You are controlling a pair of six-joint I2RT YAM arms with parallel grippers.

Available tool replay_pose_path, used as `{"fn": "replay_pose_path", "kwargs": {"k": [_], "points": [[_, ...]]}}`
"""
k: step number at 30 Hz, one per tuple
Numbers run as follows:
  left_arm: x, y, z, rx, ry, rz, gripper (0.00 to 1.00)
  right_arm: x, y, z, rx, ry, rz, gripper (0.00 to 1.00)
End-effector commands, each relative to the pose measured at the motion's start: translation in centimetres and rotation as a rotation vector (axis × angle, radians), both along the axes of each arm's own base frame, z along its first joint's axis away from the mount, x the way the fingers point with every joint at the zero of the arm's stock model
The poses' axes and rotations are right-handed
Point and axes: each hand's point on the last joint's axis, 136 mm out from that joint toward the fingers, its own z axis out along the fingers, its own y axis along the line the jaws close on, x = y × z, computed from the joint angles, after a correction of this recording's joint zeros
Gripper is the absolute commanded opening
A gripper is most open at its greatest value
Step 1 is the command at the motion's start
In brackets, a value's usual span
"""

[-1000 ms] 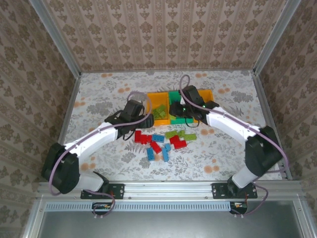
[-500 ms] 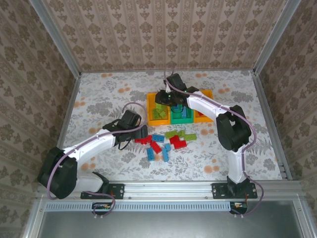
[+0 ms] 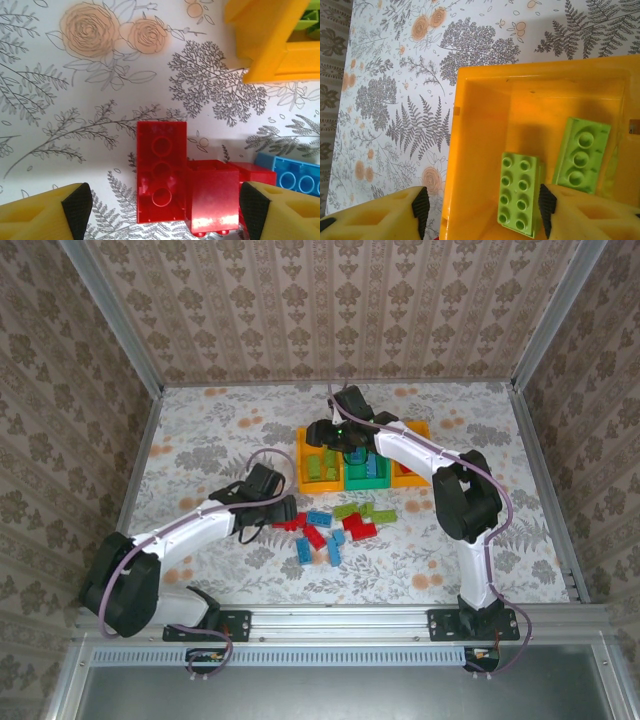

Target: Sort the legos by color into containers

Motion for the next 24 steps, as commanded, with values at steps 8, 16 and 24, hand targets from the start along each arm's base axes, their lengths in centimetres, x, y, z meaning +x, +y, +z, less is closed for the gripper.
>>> {"fn": "replay_pose_path", "kwargs": {"k": [8,16,24], "points": [[-2.5,-2.1,-1.3,-0.004,0.069,-0.036,0.74,-1.4,0.2,3.3,0.028,-0.035,0.027,0.72],[-4.0,-3.2,-1.0,0.002,0.072,-0.07,0.74,-3.7,-1.7,3.7,-0.018,-0.056,0.036,0.74],[-7.3,-4.5,-2.1,0.027,0.16,-0.053,0.74,-5.7,-6.0,2.9,-0.12,-0.066,-0.013,0.77]]}}
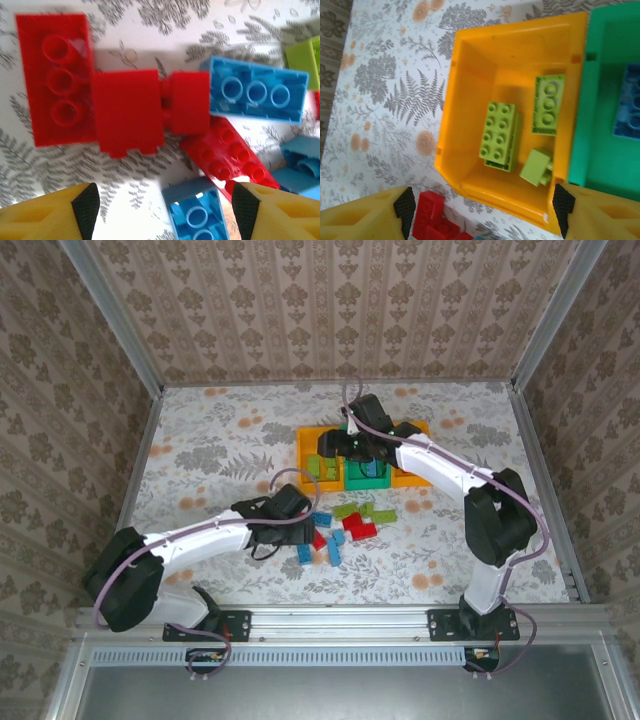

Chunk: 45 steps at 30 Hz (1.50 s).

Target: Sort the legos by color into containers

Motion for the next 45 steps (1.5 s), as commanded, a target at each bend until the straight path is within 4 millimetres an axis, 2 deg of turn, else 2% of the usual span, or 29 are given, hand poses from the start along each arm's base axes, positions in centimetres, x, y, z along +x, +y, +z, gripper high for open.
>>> {"fn": "replay_pose_path", "kwargs": {"k": [1,6,11,20,25,27,28,29,33,35,38,40,43,45], "points": [[-1.6,-0.2,-0.8,0.026,0.063,0.047,0.73,-0.6,-2.6,0.5,-0.059,-0.025,-0.034,0.77],[-3.1,-1.4,-1.8,0.016,0.093,0.044,0.73,-1.1,-5.0,0.1,-0.071,-0.016,-0.073,0.78],[-3.6,-2.0,-2.4,0.034,0.108,0.036,0.69,-1.7,-6.6,-0.3,-0.081,-0.008,-0.096,0.78],[-4.3,-1.7,-4.1,0.085,0.145,0.04,0.49,-2.6,-10.3,0.7,-0.108,-0.035,-0.155,0.8],[-4.1,-1.4,-3.5,0.107,0.128,0.039,0.3,-4.0,-12.9,1.2,-0.167,-0.061,-0.194,0.8],[-3.8,-1.1,-2.7,0.116,0.104,0.035,0.25,-4.8,-13.7,1.2,-0.191,-0.072,-0.201,0.8],[-3.5,-1.0,-2.1,0.118,0.086,0.029,0.24,-5.2,-14.0,0.6,-0.206,-0.063,-0.202,0.81],[-3.4,-1.0,-1.5,0.118,0.071,0.022,0.24,-5.8,-14.2,1.3,-0.199,-0.084,-0.204,0.81],[-1.7,-1.8,2.1,0.095,-0.018,-0.021,0.24,-8.2,-14.7,-0.1,-0.201,-0.067,-0.189,0.79],[-0.6,-2.6,4.0,0.072,-0.062,-0.047,0.24,-9.6,-14.3,-0.7,-0.211,-0.073,-0.161,0.77],[1.9,-4.1,7.0,0.034,-0.131,-0.089,0.24,-12.1,-13.1,-1.7,-0.249,-0.111,-0.108,0.77],[3.8,-4.9,8.8,0.02,-0.172,-0.115,0.24,-13.6,-13.1,-2.6,-0.284,-0.119,-0.113,0.77],[7.1,-6.8,11.4,-0.051,-0.219,-0.157,0.24,-15.4,-13.2,-4.4,-0.244,-0.1,-0.149,0.76],[9.3,-8.9,12.8,-0.122,-0.246,-0.207,0.24,-16.7,-12.7,-5.6,-0.199,-0.096,-0.153,0.76]]}}
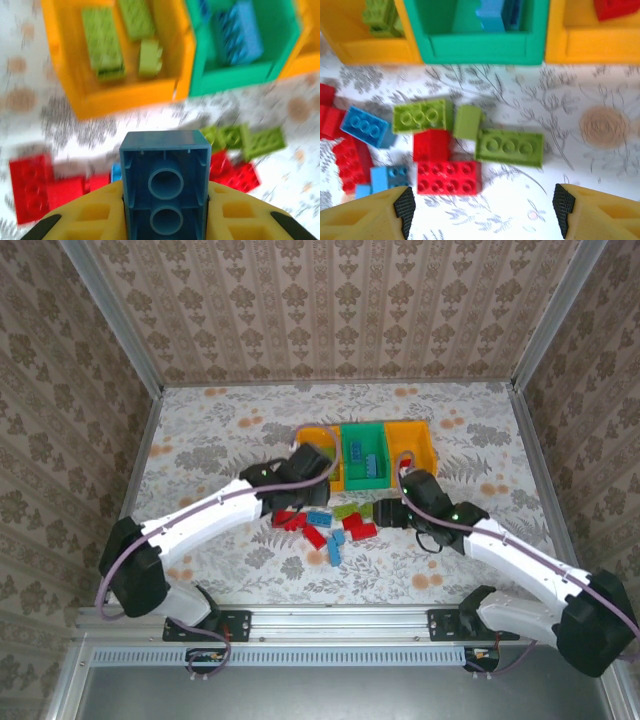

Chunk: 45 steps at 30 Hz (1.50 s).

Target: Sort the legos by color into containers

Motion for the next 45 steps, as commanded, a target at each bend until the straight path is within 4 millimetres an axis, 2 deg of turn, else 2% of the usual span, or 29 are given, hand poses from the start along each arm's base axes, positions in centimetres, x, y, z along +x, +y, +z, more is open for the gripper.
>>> {"fn": "replay_pose_path", "kwargs": {"k": [1,3,7,11,16,18,20,21,25,26,27,32,36,39,45], "points": [[2.9,-3.1,1.2,-0.04,-0.053,-0.163,0.24,-1.2,-0.3,-1.4,0.044,-0.022,-0.071,0.75],[4.8,-5.0,1.5,-0.08,-0.058,-0.213,0.24,-2.3,0.3,-2.2,0.061,-0.028,-0.057,0.75],[7.2,-8.6,0.6,-0.147,-0.012,-0.301,0.23,-3.9,0.7,-3.2,0.034,-0.03,-0.034,0.75],[9.2,-11.1,-0.3,-0.198,0.004,-0.328,0.23,-4.9,1.5,-3.8,0.02,-0.035,-0.002,0.76],[11.1,-12.0,-2.3,-0.213,0.061,-0.29,0.25,-5.6,2.9,-4.3,0.007,-0.03,0.021,0.76],[11.5,-12.1,-2.6,-0.221,0.061,-0.276,0.34,-5.8,3.4,-4.5,-0.004,-0.026,0.028,0.76],[11.5,-12.2,-2.8,-0.228,0.063,-0.276,0.38,-5.9,3.8,-4.7,-0.012,-0.021,0.031,0.76],[11.4,-12.2,-2.8,-0.23,0.062,-0.274,0.45,-5.9,4.0,-4.8,-0.016,-0.019,0.035,0.76],[11.3,-11.5,-2.3,-0.226,0.038,-0.253,0.75,-6.1,5.1,-4.8,-0.027,-0.016,0.06,0.76],[11.1,-11.3,-2.0,-0.23,0.028,-0.251,0.84,-6.1,5.4,-4.7,-0.03,-0.017,0.068,0.76],[10.9,-11.0,-1.6,-0.234,0.016,-0.251,0.98,-6.1,5.8,-4.5,-0.031,-0.021,0.078,0.76],[9.7,-9.2,0.4,-0.237,-0.055,-0.223,1.0,-6.3,8.3,-3.4,-0.05,-0.037,0.144,0.76],[8.5,-6.9,1.6,-0.245,-0.119,-0.184,1.0,-6.5,10.6,-3.1,-0.079,-0.032,0.194,0.76],[7.5,-5.2,1.9,-0.233,-0.142,-0.157,1.0,-6.7,12.2,-3.5,-0.126,-0.008,0.221,0.77],[5.8,-0.7,1.1,-0.164,-0.177,-0.056,1.0,-6.7,14.4,-6.2,-0.296,0.064,0.245,0.74]]}}
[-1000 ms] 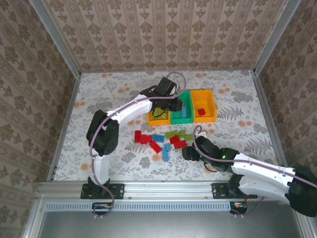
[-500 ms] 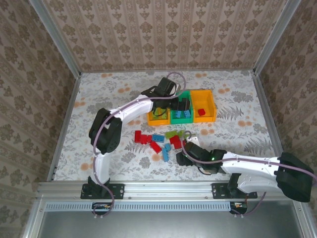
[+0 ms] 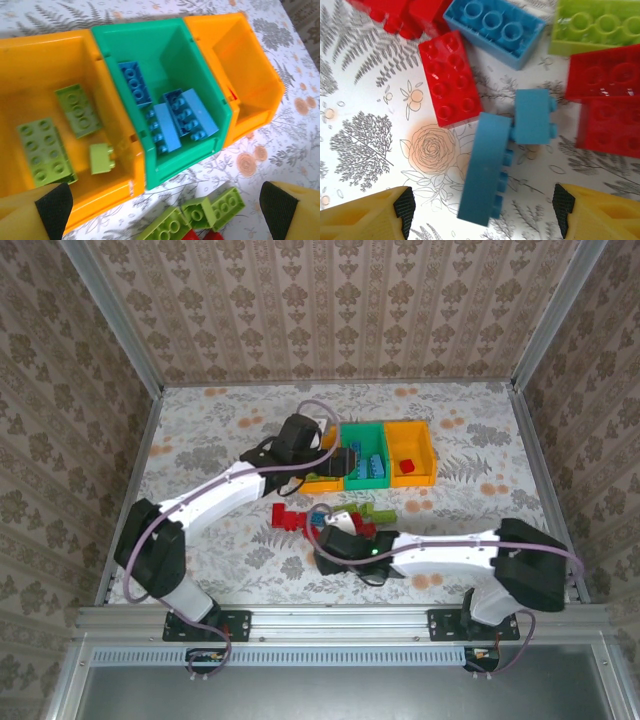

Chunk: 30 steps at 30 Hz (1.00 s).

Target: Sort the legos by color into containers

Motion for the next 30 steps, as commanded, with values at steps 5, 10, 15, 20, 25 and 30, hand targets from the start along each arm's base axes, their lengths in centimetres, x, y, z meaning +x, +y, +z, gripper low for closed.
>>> {"fn": "replay_pose_path", "kwargs": {"k": [5,10,15,20,25,30], "points": [[-1.6,5.3,-1.1,0.061,-0.035,0.147,1.0,0.4,-0.4,-2.7,-0.229,0.029,-0.006,0.63],[-2.8,7.7,-2.5,0.086,-0.014,0.199,1.0,0.4,-0.4,-3.9,-0.294,0.056,-0.002,0.52],[-3.6,8.9,-3.3,0.095,0.006,0.219,1.0,0.5,0.2,-3.4,-0.286,0.058,0.006,0.27],[-4.4,10.4,-4.4,0.129,0.014,0.252,1.0,1.7,0.6,1.1,-0.217,-0.034,0.01,0.21],[-5.5,11.6,-5.6,0.145,0.013,0.255,1.0,5.2,-0.7,7.1,-0.045,-0.106,0.0,0.21],[-7.0,12.7,-7.1,0.167,0.043,0.258,1.0,11.8,-5.6,10.8,0.157,-0.111,-0.114,0.21]]}}
